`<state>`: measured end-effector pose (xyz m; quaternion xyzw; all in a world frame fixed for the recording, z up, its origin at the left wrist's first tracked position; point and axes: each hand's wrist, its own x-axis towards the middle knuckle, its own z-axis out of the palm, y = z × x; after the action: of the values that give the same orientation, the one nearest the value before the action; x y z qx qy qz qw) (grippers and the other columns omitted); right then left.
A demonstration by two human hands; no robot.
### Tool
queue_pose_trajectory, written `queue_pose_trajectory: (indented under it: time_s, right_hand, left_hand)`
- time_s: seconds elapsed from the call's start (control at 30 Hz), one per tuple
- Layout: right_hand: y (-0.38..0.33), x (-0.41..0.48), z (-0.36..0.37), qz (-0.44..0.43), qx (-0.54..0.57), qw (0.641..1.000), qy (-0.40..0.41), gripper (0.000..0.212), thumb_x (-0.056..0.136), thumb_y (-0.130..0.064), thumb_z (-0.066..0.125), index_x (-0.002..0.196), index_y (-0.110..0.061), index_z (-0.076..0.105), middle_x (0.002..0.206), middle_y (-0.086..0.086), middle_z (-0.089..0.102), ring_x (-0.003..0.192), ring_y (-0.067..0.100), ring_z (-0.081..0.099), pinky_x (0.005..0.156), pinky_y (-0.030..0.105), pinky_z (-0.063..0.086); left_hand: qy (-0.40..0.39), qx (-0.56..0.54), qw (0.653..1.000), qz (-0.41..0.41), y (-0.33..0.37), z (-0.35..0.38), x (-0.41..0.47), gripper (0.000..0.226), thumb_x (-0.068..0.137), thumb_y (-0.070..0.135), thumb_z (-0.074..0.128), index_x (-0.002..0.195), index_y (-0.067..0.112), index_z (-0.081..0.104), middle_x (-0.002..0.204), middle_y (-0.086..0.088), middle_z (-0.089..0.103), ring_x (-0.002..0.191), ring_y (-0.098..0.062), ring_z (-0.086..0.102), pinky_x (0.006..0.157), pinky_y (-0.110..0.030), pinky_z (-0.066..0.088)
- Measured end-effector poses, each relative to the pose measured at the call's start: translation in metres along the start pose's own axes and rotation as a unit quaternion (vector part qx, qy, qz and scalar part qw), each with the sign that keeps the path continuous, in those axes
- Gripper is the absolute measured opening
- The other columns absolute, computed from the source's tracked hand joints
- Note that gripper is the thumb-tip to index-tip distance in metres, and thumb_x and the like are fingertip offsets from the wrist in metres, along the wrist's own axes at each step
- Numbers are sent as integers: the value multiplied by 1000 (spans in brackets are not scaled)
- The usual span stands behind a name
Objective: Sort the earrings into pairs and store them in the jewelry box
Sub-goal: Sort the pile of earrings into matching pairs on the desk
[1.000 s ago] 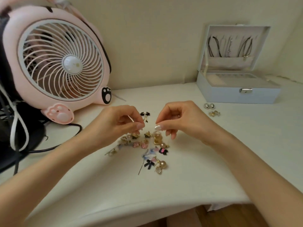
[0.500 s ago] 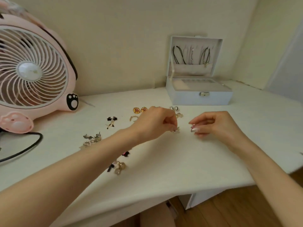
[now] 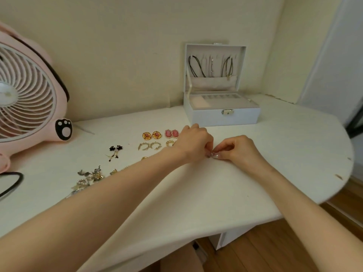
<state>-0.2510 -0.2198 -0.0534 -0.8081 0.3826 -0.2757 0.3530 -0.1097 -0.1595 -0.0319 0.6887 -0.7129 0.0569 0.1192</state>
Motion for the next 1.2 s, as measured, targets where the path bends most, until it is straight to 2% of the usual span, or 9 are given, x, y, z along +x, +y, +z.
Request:
queue_pose_trajectory:
  time_s: [0.23,0.47,0.6,0.7,0.8,0.9,1.03,1.13,1.2]
  right_hand:
    - [2,0,2,-3,-7,1000,9,9,71,-12,79,78,-17,76,77,2,72,76,12,63,61,7,41]
    - [11,-2,0,-13,47,998,31,8,70,-11,79,72,-17,75,73,1,70,64,7,54,58,9,38]
    - [13,-1,1,-12,49,998,32,11,71,-10,78,70,-20,74,72,-4,71,63,2,56,60,9,41]
    - [14,0,1,-12,45,998,33,9,72,-11,78,71,-19,74,75,-4,72,67,2,59,65,12,44]
    - [14,-2,1,-13,46,998,34,9,71,-11,78,71,-19,74,73,-5,71,61,-3,56,61,8,41]
    - [15,-2,1,-8,47,998,37,11,71,-11,79,69,-21,73,74,-4,71,67,3,59,66,14,43]
    - [14,-2,2,-3,57,998,32,7,72,-10,78,74,-15,74,78,-3,73,73,9,62,73,21,46]
    - [14,-2,2,-1,58,998,32,6,72,-9,78,75,-14,74,78,-4,72,74,7,62,74,21,47]
    - [14,-2,2,-1,61,998,30,6,72,-9,78,76,-13,74,78,-4,72,74,6,62,75,20,47]
  left_hand:
    - [9,-18,1000,-7,-8,-1,1,11,85,27,63,92,20,68,100,2,63,103,-20,47,76,-28,27]
    - [-25,-239,969,-64,-11,-28,-1,20,84,13,64,71,16,50,78,2,68,69,-8,62,68,-22,48]
    - [-67,-271,957,-85,-10,-33,-1,6,87,15,61,83,12,57,74,1,66,54,2,57,41,-5,32]
    - [-87,-261,955,-109,-12,-30,5,13,86,19,64,75,12,61,68,1,65,40,7,51,38,-6,31]
    - [-122,-266,948,-125,-9,-29,11,14,79,22,73,76,10,66,67,3,66,44,4,53,47,-14,37]
    - [-137,-234,955,-120,-3,-29,19,24,72,20,79,89,9,68,75,2,62,66,-6,54,60,-18,43]
    - [-97,-199,970,-103,-3,-26,26,19,76,24,75,77,13,59,69,4,58,65,-10,53,55,-17,39]
    - [-113,-187,970,-102,-7,-26,29,18,79,25,72,84,11,62,74,0,61,67,-13,55,59,-20,43]
    - [-132,-195,967,-99,-9,-27,30,16,79,24,72,84,11,63,73,1,65,63,-7,59,55,-12,44]
